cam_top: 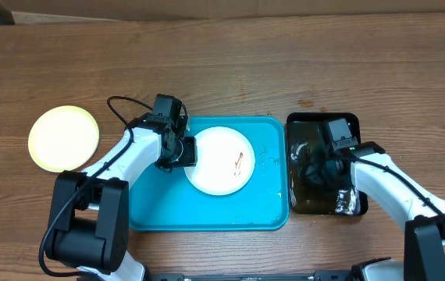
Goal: Clean dirty plates on tray and stack at the side
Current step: 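Lower the right gripper into the black tray and grasp the sponge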
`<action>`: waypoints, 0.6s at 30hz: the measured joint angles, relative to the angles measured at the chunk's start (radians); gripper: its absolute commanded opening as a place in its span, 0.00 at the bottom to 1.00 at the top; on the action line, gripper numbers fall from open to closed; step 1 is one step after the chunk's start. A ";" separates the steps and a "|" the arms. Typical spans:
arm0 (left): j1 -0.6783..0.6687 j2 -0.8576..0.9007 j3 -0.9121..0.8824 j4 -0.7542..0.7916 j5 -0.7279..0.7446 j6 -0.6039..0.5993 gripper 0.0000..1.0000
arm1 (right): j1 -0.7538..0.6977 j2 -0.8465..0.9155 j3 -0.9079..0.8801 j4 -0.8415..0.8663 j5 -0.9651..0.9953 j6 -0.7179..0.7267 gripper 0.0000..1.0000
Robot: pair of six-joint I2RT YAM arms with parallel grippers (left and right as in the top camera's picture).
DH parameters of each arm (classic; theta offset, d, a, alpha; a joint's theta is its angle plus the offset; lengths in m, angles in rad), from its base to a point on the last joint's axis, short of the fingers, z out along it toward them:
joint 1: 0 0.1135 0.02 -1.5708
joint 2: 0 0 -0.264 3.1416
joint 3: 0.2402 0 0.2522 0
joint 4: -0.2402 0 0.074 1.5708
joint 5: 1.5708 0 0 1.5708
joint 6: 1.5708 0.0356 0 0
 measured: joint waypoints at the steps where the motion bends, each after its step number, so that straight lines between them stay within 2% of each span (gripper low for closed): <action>1: 0.000 0.000 0.000 0.000 0.000 0.000 0.42 | 0.000 0.000 0.000 0.015 0.006 0.002 0.47; 9: 0.000 0.000 0.000 -0.001 -0.008 0.000 0.42 | 0.000 0.000 0.000 -0.013 0.029 -0.003 0.49; 11: 0.000 0.000 0.000 -0.001 -0.008 0.000 0.43 | 0.000 0.000 0.000 -0.014 0.029 -0.003 0.36; 14: 0.000 0.000 0.000 -0.001 -0.011 0.000 0.47 | 0.000 0.000 0.000 -0.015 0.031 -0.006 0.06; 15: 0.000 0.000 0.000 -0.002 -0.011 0.000 0.51 | 0.000 0.000 0.000 -0.014 0.033 -0.003 0.04; 16: 0.000 0.000 0.000 -0.001 -0.011 0.000 0.55 | 0.000 0.000 0.000 -0.010 0.032 0.000 0.04; 17: 0.000 0.000 0.000 -0.001 -0.011 0.000 0.59 | 0.000 0.000 0.000 -0.012 0.036 0.001 0.09; 18: 0.000 0.000 0.000 -0.001 -0.011 0.002 0.63 | 0.000 0.000 0.000 -0.012 0.035 -0.002 0.32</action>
